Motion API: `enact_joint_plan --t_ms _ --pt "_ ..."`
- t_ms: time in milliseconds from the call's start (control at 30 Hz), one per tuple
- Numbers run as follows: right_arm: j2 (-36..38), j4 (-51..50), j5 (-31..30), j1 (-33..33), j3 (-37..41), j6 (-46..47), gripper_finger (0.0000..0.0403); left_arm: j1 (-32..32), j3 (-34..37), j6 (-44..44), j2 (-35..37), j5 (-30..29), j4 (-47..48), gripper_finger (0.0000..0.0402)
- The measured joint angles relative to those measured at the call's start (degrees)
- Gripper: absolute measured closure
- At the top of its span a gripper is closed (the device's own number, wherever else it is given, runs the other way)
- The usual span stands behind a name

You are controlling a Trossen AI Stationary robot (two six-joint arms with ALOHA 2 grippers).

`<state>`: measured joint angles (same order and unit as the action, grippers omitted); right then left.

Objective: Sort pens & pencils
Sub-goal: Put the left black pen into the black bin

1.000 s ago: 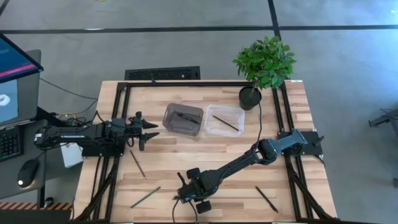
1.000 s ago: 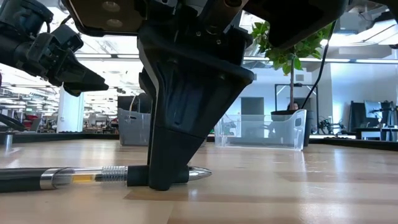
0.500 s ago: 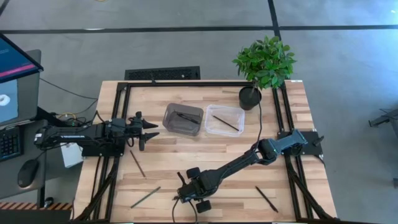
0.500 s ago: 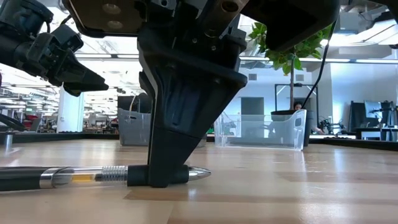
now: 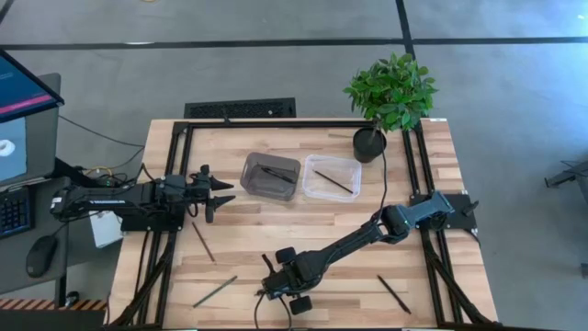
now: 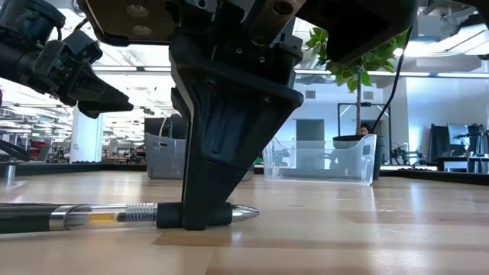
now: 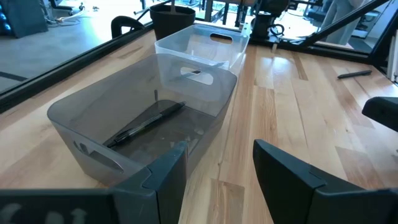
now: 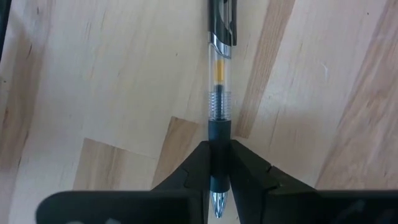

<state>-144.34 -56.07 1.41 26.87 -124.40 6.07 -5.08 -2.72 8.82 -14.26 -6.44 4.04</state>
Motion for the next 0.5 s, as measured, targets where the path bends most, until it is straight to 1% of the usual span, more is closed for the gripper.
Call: enact_joint_plan --t_ms 100,200,300,433,500 --pt "0.17 0.22 0.01 0.0 0.06 0.97 0.0331 0.0 0.01 0.0 0.0 0.0 0.01 0.0228" --pt "0.38 -1.35 0.22 -0.26 -1.19 2.06 0.0331 0.0 0.02 0.0 0.0 0.01 0.0 0.0228" --pt "0.69 -0.91 0.02 -0.28 -2.44 3.33 0.0331 0.0 0.0 0.02 0.0 0.02 0.01 0.0228" --pt "0.8 -3.52 -0.2 -0.7 -6.32 4.52 0.0331 0.0 0.0 0.02 0.0 0.02 0.01 0.0228" --pt "1.0 -4.54 -1.45 -0.95 -8.1 5.03 0.0331 0.0 0.02 0.39 0.0 0.03 0.01 0.0228"
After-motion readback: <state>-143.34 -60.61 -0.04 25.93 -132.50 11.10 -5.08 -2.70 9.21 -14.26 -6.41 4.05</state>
